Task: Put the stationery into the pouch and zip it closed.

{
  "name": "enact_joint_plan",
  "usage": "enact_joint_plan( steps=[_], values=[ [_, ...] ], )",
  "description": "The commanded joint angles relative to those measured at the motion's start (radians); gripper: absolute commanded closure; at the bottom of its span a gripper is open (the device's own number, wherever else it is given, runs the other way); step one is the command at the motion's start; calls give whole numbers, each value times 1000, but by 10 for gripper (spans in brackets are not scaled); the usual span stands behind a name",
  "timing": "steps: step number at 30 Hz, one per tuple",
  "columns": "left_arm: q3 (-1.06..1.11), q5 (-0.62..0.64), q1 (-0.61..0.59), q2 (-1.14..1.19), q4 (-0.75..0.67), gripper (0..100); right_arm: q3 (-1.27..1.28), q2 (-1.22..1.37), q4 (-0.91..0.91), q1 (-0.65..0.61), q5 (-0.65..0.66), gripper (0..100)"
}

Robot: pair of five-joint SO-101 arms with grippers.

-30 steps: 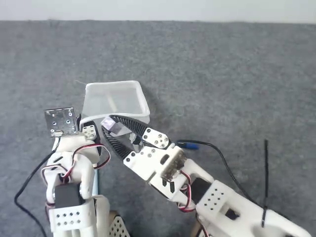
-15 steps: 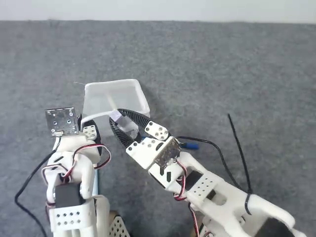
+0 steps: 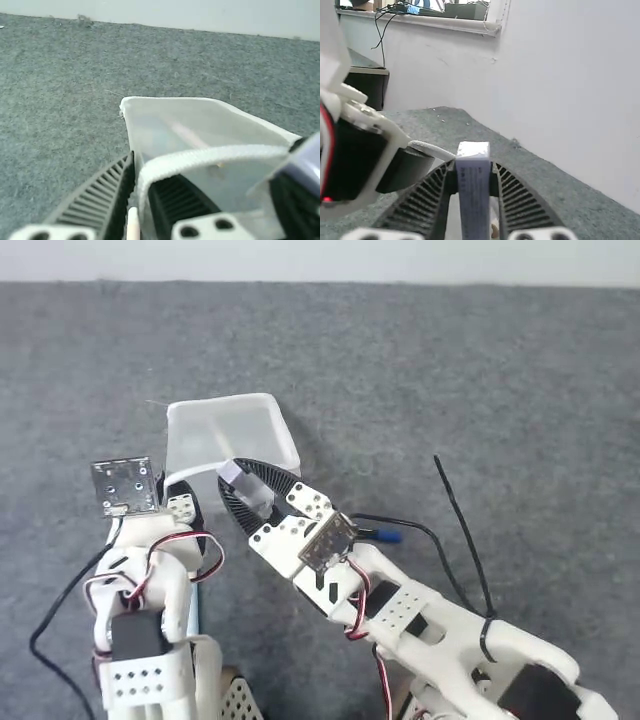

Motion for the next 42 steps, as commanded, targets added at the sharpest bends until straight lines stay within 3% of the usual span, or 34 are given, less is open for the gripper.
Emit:
enact_joint_plan(
  steps=[1, 5, 19, 25, 30, 36, 42],
  values=[
    [-48, 9, 6, -17, -23, 987, -23, 4, 4, -28, 112, 998],
    [-48, 9, 8, -17, -23, 987, -26, 15, -16, -38, 204, 991],
    [-47, 9, 6, -17, -23, 987, -54, 308, -453, -12, 210, 992],
    [-47, 9, 5, -17, -23, 987, -60, 337, -460, -12, 210, 981],
    [-47, 9, 5, -17, -23, 987, -55, 337, -421, -12, 210, 831],
    [-47, 9, 3, -17, -23, 987, -21, 334, -484, -16, 216, 896],
    [-47, 9, 5, -17, -23, 987, -3, 335, -501, -16, 284, 900]
  ],
)
